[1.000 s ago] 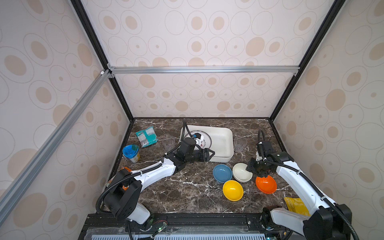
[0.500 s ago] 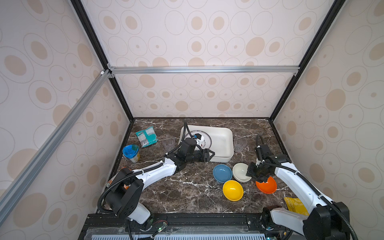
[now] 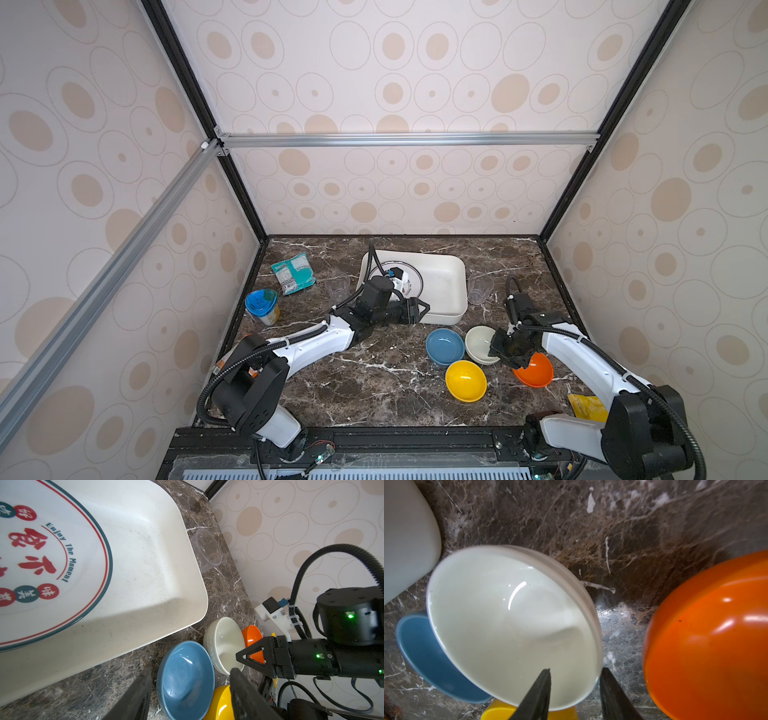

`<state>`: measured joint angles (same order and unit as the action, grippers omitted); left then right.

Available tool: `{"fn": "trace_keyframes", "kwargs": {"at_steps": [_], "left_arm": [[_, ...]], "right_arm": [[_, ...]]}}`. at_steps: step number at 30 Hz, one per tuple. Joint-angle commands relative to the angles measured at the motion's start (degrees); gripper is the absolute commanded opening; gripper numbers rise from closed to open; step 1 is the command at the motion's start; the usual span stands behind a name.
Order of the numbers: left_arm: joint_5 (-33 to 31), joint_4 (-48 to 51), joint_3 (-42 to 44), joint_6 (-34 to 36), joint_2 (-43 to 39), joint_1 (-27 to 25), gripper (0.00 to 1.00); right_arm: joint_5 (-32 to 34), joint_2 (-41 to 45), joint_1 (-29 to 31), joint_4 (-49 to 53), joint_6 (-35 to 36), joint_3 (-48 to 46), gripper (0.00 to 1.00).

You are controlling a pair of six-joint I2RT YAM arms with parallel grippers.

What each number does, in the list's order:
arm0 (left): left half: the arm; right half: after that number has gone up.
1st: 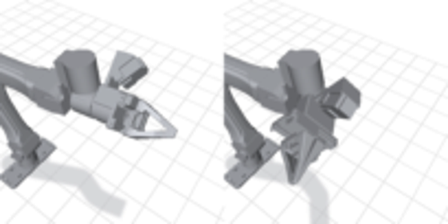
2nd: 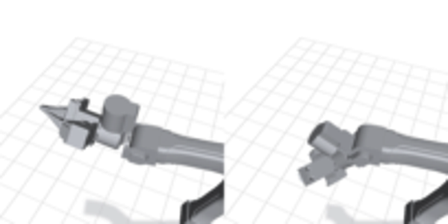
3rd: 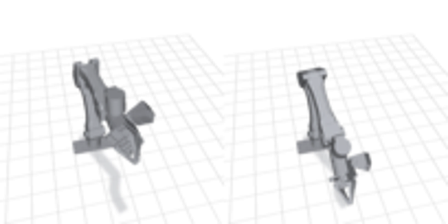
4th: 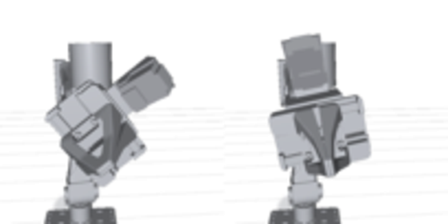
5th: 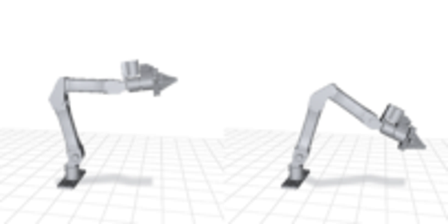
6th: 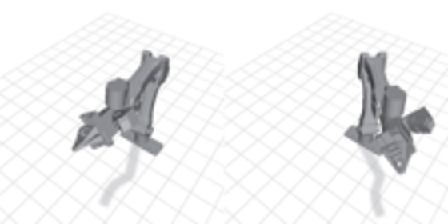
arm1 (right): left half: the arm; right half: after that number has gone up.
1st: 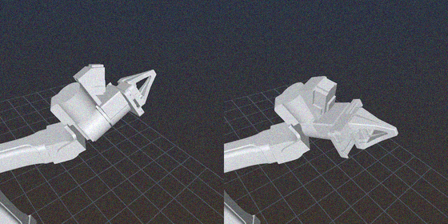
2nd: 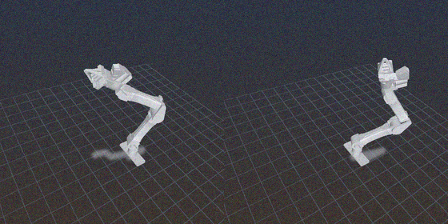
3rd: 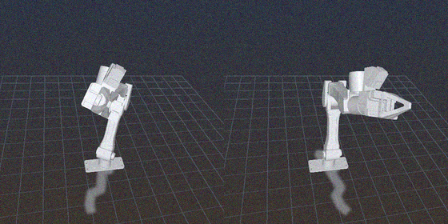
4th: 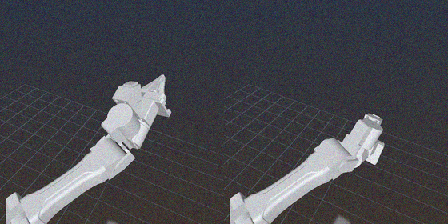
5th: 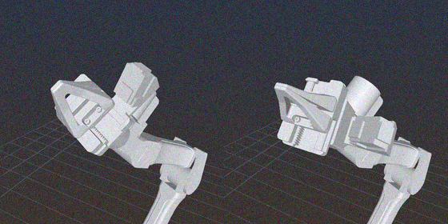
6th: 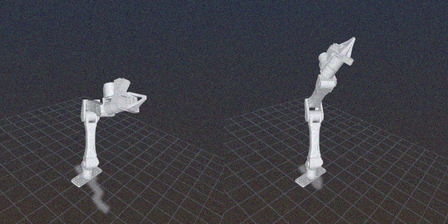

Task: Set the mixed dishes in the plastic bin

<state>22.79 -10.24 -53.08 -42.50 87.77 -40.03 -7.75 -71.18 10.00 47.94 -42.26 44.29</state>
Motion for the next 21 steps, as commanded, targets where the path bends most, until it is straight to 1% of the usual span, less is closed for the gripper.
{"fn": "trace_keyframes", "kwargs": {"at_steps": [1,5,10,16,21], "left_arm": [[-0.6,-1.0,-1.3,-0.1,0.1,-0.5,0.60],[-0.7,-0.8,-1.2,-0.2,-0.1,-0.5,0.60],[-0.7,-0.8,-1.1,-0.3,-0.1,-0.4,0.59],[-0.6,-0.8,-1.0,-0.3,-0.1,-0.5,0.59],[-0.7,-0.3,-1.4,0.0,0.0,-0.5,0.59]], "right_arm": [[0.2,-0.9,-0.1,-1.4,-1.4,-1.1,0.41],[0.3,-1.8,-0.2,-2.8,-1.7,-1.6,0.38],[0.2,-2.2,-0.1,-3.8,-1.9,-2.1,0.29],[0.9,-2.2,-0.2,-4.2,-2.0,-2.1,0.22],[1.6,-2.0,-0.2,-4.2,-1.9,-1.9,0.14]]}}
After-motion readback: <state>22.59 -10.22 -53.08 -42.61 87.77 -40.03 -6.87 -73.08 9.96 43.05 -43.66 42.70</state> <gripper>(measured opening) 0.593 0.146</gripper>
